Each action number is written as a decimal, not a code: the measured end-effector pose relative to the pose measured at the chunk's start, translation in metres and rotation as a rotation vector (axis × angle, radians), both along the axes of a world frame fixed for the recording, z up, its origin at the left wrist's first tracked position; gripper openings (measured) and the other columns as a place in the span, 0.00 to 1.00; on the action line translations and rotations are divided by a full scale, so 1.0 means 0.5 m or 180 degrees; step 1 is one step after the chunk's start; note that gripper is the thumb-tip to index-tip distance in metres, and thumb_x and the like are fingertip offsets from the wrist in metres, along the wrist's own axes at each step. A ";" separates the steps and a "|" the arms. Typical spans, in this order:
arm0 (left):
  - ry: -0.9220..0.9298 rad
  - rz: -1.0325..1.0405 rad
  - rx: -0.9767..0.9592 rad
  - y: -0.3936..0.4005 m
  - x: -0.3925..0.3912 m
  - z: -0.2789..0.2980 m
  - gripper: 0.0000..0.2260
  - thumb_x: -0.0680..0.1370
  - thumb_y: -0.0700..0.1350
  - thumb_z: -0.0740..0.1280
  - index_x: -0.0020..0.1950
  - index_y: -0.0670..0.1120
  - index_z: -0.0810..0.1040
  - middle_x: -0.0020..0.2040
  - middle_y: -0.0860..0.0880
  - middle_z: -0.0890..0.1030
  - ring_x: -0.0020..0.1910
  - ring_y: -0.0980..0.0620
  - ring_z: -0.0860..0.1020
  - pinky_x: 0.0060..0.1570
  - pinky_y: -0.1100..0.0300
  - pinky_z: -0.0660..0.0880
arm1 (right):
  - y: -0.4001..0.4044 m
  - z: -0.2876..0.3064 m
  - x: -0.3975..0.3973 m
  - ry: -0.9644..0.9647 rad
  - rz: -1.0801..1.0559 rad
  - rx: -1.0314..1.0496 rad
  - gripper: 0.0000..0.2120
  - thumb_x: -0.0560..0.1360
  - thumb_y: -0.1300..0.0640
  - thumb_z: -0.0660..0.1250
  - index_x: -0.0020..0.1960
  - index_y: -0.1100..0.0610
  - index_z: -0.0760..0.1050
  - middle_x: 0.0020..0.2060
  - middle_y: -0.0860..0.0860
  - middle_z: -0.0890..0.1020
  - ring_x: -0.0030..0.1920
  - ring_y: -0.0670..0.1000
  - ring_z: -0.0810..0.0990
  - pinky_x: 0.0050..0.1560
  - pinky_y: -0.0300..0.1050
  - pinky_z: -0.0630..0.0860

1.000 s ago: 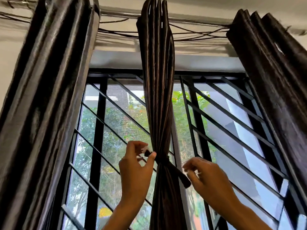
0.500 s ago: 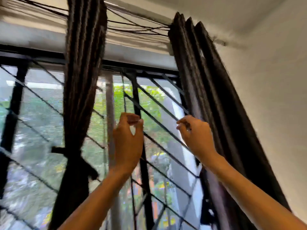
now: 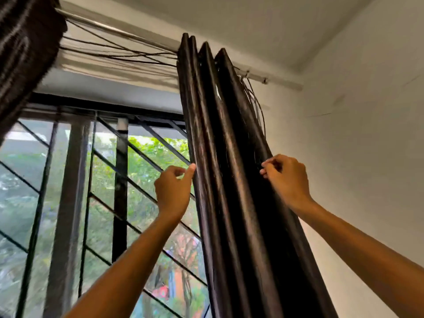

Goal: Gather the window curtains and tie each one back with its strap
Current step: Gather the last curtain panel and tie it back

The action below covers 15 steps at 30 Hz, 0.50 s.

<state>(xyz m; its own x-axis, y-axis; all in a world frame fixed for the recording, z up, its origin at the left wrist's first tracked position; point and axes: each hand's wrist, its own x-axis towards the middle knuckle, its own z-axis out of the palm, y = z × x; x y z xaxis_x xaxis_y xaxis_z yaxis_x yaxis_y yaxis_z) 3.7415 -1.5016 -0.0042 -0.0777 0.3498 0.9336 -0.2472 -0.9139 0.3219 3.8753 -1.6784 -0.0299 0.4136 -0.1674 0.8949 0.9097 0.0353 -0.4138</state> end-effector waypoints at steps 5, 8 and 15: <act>0.0204 0.0286 0.0427 -0.004 0.052 0.087 0.21 0.72 0.59 0.69 0.34 0.41 0.79 0.32 0.44 0.78 0.35 0.43 0.76 0.42 0.51 0.72 | 0.058 0.057 0.030 -0.0029 0.0263 0.0029 0.08 0.77 0.57 0.63 0.45 0.56 0.81 0.37 0.49 0.84 0.40 0.49 0.83 0.47 0.50 0.80; 0.0216 0.0419 0.0566 -0.019 0.067 0.121 0.23 0.71 0.53 0.74 0.27 0.43 0.66 0.24 0.49 0.65 0.25 0.51 0.63 0.30 0.56 0.57 | 0.099 0.092 0.038 -0.0077 0.0278 -0.0095 0.09 0.77 0.54 0.64 0.46 0.56 0.81 0.37 0.52 0.84 0.39 0.51 0.82 0.46 0.53 0.80; 0.0278 0.0521 0.0591 -0.003 0.119 0.176 0.13 0.64 0.45 0.79 0.30 0.41 0.77 0.32 0.42 0.81 0.32 0.46 0.79 0.34 0.54 0.74 | 0.184 0.155 0.041 -0.0004 0.0185 -0.0580 0.21 0.71 0.44 0.71 0.56 0.58 0.79 0.49 0.53 0.83 0.52 0.54 0.81 0.53 0.51 0.78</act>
